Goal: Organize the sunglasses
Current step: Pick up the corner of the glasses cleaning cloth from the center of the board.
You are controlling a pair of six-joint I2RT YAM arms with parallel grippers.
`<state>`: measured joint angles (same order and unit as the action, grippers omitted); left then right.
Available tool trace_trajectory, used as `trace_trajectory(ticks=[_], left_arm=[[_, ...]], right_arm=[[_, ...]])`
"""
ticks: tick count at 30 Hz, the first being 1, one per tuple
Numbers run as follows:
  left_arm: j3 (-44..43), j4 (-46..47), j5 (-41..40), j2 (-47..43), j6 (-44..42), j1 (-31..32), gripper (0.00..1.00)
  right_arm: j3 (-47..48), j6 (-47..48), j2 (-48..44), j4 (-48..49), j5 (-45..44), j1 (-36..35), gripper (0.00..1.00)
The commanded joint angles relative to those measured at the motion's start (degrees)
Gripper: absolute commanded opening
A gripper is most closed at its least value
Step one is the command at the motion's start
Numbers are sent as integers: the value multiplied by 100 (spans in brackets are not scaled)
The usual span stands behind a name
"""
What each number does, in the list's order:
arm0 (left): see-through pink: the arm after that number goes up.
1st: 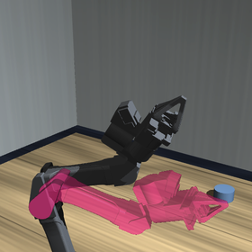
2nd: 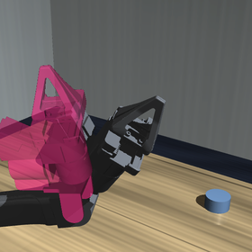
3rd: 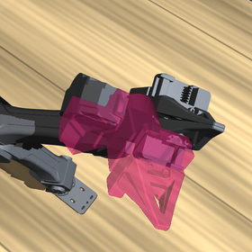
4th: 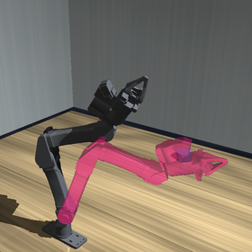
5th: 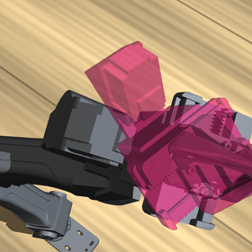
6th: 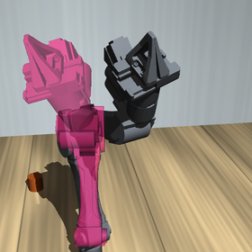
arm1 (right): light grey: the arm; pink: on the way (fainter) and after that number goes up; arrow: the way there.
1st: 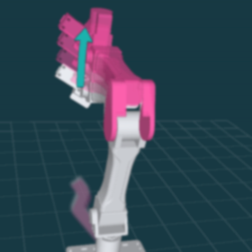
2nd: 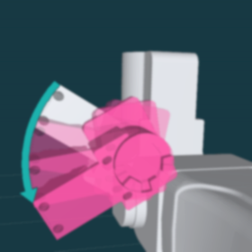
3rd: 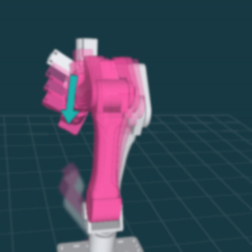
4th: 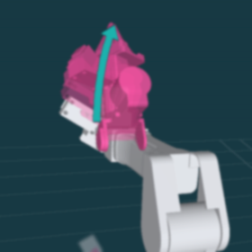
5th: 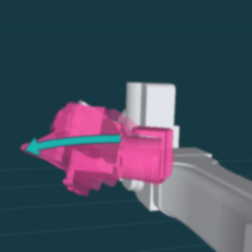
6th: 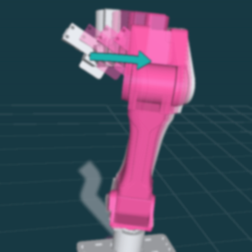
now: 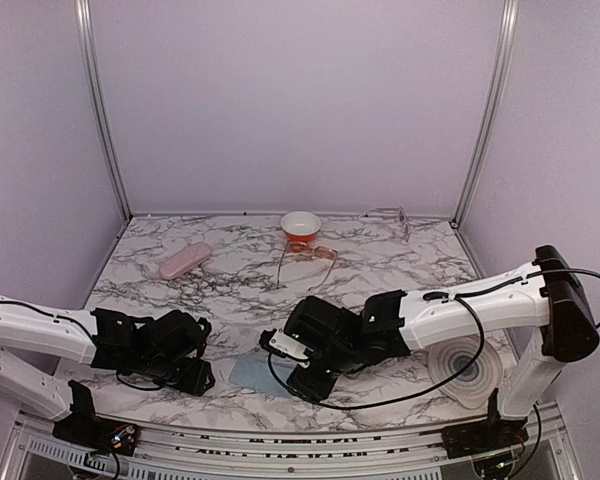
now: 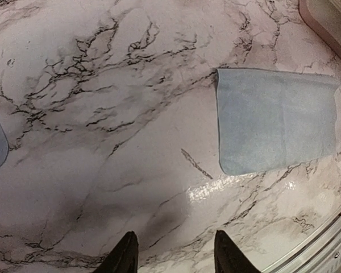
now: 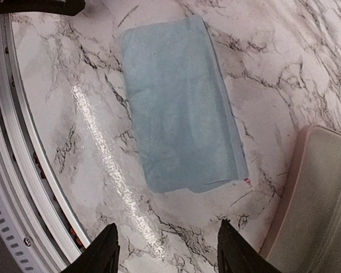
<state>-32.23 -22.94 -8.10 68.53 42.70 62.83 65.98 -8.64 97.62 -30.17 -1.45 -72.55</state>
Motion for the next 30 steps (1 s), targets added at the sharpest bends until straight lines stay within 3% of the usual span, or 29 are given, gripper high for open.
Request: trace_trajectory(ticks=[1,15,30], left_arm=[[-427,384,222,568,-279,-25,44],[-1274,534,477,1884,-419,-24,38],[-1593,-30,-295,2482,-294,301,30]], right_arm=[[146,86,12,-95,-346,-65,57],[-427,81,-428,153,-543,-48,58],[-601,143,-537,259,-566,-35,58]])
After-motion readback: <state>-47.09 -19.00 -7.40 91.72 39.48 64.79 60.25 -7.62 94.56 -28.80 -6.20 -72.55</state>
